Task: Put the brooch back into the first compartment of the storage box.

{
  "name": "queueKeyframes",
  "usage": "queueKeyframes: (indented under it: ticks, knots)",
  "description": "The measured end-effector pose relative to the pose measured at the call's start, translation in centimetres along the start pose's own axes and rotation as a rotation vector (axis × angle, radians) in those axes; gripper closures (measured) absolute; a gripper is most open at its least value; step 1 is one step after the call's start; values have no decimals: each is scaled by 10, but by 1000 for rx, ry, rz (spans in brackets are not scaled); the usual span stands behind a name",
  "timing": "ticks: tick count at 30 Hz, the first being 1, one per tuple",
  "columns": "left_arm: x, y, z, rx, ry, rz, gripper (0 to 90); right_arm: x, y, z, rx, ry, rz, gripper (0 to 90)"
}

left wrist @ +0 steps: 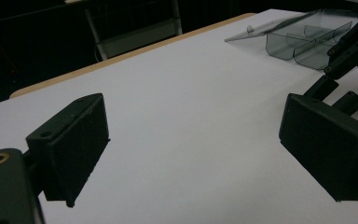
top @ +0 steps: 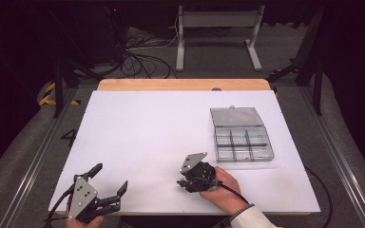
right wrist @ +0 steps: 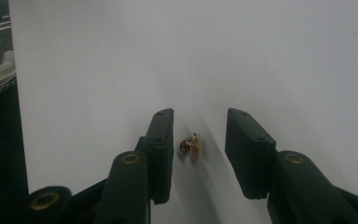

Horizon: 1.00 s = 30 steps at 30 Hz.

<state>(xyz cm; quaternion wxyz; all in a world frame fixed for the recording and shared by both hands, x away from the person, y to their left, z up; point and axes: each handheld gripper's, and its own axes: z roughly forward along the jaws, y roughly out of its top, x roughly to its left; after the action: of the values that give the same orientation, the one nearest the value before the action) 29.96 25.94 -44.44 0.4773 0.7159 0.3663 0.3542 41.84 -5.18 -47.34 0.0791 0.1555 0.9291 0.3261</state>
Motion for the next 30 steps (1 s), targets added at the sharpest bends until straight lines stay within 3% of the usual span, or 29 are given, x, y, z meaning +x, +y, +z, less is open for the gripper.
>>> queueKeyframes:
  ticks: [16, 21, 30]
  knots:
    - [0, 0, 0, 0, 1, 0, 88, 0, 3, 5, 42, -18, -11, 754]
    - [1, 0, 0, -1, 3, 8, 88, 0, 3, 6, 46, 2, -7, 791]
    - [0, 0, -1, 0, 3, 7, 88, 1, 4, 5, 53, -4, -13, 798]
